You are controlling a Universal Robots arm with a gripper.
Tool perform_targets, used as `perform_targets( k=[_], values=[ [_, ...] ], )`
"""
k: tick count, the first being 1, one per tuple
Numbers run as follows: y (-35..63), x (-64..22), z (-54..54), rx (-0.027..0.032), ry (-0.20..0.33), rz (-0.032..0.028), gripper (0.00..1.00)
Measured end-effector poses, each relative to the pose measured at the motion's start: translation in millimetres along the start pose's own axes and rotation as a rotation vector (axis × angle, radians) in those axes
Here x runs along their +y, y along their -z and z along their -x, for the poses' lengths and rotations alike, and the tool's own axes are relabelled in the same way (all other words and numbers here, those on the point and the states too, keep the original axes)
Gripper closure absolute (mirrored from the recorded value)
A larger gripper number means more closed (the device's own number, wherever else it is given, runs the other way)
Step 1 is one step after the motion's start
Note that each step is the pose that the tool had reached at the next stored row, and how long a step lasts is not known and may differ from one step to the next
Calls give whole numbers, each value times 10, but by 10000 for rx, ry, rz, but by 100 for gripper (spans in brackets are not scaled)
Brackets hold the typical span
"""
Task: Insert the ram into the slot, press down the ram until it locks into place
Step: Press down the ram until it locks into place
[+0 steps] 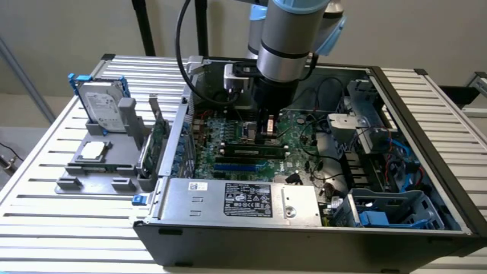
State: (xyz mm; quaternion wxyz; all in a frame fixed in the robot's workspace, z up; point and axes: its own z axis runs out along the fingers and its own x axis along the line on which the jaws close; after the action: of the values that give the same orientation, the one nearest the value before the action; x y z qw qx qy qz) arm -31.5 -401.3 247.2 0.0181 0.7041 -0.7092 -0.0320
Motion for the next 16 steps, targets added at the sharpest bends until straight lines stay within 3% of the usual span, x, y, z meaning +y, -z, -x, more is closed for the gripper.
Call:
perform_targets(
  k=[16],
  values=[
    [-124, 2, 24, 13, 1, -19, 89]
  ],
)
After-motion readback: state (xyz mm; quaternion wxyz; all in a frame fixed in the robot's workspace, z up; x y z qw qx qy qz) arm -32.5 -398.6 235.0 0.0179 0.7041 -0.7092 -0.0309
